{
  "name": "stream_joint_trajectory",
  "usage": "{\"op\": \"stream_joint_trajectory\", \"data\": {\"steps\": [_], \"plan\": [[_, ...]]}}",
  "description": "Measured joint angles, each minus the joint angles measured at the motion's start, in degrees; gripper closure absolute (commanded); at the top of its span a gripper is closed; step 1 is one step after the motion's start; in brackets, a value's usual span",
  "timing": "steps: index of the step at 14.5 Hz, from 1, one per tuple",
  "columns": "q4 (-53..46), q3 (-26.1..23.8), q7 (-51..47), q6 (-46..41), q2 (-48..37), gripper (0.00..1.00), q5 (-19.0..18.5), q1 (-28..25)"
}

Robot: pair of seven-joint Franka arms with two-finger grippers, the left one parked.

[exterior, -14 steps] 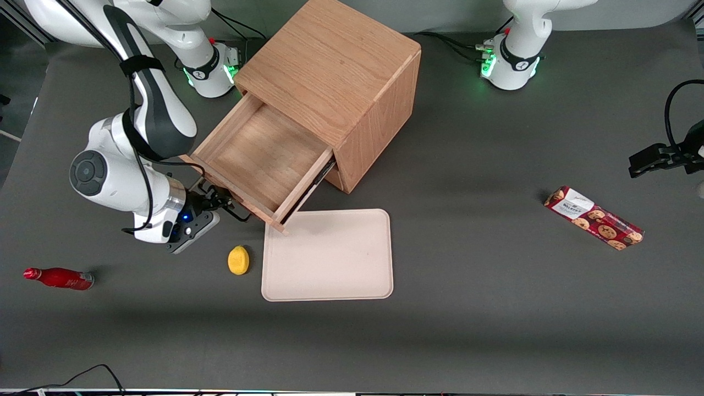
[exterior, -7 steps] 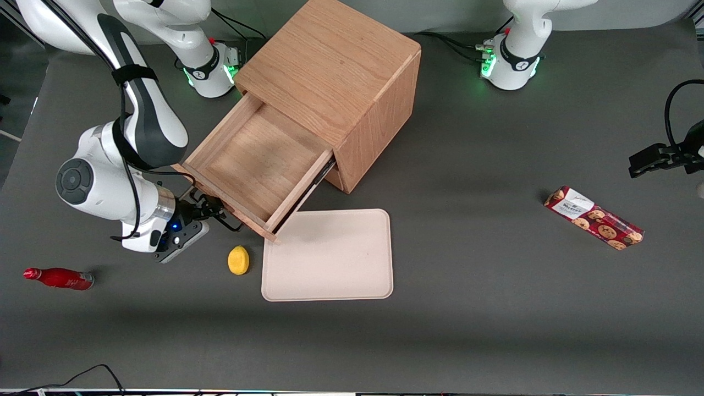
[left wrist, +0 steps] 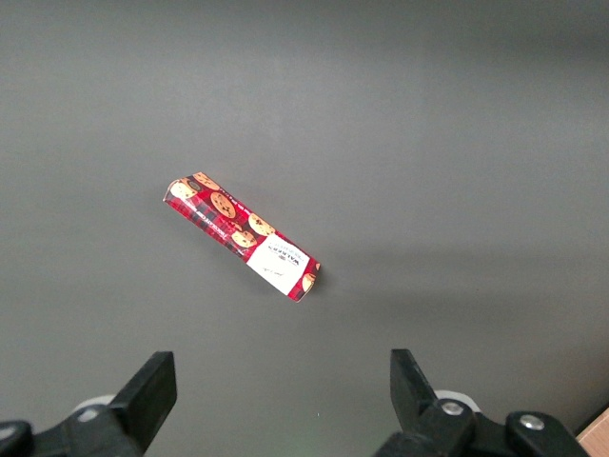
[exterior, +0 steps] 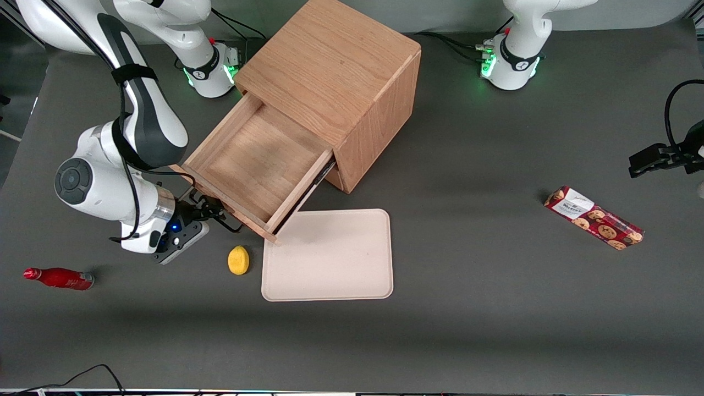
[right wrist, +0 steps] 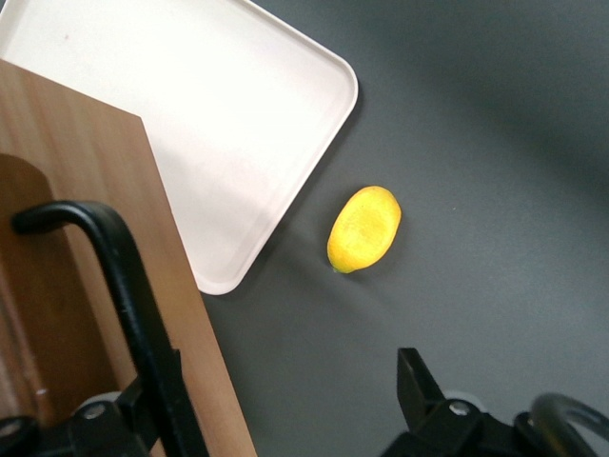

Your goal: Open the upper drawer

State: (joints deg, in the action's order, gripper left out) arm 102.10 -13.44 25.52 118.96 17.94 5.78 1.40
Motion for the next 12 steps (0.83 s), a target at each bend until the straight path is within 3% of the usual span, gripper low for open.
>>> {"op": "stream_joint_trajectory", "data": {"steps": [8, 12], "plan": [[-6.28, 0.52, -0.15, -13.42, -5.99, 0.0, -0.15, 0.0], [-7.92, 4.37, -6.67, -18.02, -11.2, 0.0, -0.42, -0.07]]}}
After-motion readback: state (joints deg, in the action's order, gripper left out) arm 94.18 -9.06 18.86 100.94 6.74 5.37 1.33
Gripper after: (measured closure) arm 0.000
